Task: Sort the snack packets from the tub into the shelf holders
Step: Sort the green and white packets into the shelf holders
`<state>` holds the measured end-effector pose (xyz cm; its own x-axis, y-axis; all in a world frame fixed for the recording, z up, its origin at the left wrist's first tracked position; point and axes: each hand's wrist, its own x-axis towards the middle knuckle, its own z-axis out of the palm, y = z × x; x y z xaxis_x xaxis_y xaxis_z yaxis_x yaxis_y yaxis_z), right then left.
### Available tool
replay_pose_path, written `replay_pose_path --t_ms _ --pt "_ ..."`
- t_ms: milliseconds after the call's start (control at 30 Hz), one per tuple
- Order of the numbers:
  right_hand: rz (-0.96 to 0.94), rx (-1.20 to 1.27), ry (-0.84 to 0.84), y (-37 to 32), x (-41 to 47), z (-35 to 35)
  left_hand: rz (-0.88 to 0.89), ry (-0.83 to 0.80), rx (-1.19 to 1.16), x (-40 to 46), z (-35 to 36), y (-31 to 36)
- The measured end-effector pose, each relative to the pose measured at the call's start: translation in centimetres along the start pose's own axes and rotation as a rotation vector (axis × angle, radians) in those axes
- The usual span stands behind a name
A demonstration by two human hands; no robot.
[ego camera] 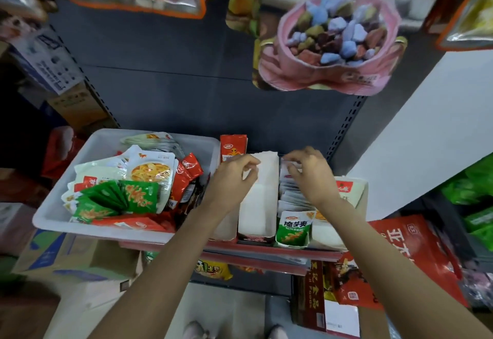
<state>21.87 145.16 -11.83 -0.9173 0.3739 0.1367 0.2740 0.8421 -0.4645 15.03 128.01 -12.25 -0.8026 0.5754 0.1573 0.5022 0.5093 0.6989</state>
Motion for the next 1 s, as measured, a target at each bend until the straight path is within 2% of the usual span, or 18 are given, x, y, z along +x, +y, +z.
replay_pose_path --t_ms 100,200,300,400,500,567,733,900,1000 --pt "-0.009 0.238 -0.063 -4.0 -0.2 2.2 -0.076 0.199 0.009 -1.5 -3.8 -1.6" --pt "-0.022 0.38 -0.138 -8.6 0.2 4.8 -0.158 0.263 0.102 -2.2 -7.8 -5.2" --pt "0.04 0.514 -0.23 -13.4 0.8 7.8 -0.282 0.198 0.192 -2.3 -11.9 -10.4" --pt "0.026 0.458 -0.364 -17.5 1.5 11.4 -0.353 0.094 0.314 -2.9 -15.6 -15.7" --pt "0.008 0.425 -0.502 -20.7 2.0 14.6 -0.378 -0.128 0.343 -4.3 -17.4 -20.0" --pt "-0.007 0.318 -0.531 -22.1 2.2 16.0 -0.362 -0.218 0.332 -4.8 -17.8 -21.8" --pt "-0.009 0.212 -0.49 -23.7 2.5 17.6 -0.282 -0.18 0.387 -5.0 -17.8 -22.8" --pt "0.134 0.219 -0.286 -23.0 2.7 15.5 -0.303 -0.108 0.461 -5.3 -17.6 -21.5" --pt "0.247 0.347 -0.17 -21.3 2.5 13.6 -0.301 0.031 0.456 -5.1 -17.5 -20.1"
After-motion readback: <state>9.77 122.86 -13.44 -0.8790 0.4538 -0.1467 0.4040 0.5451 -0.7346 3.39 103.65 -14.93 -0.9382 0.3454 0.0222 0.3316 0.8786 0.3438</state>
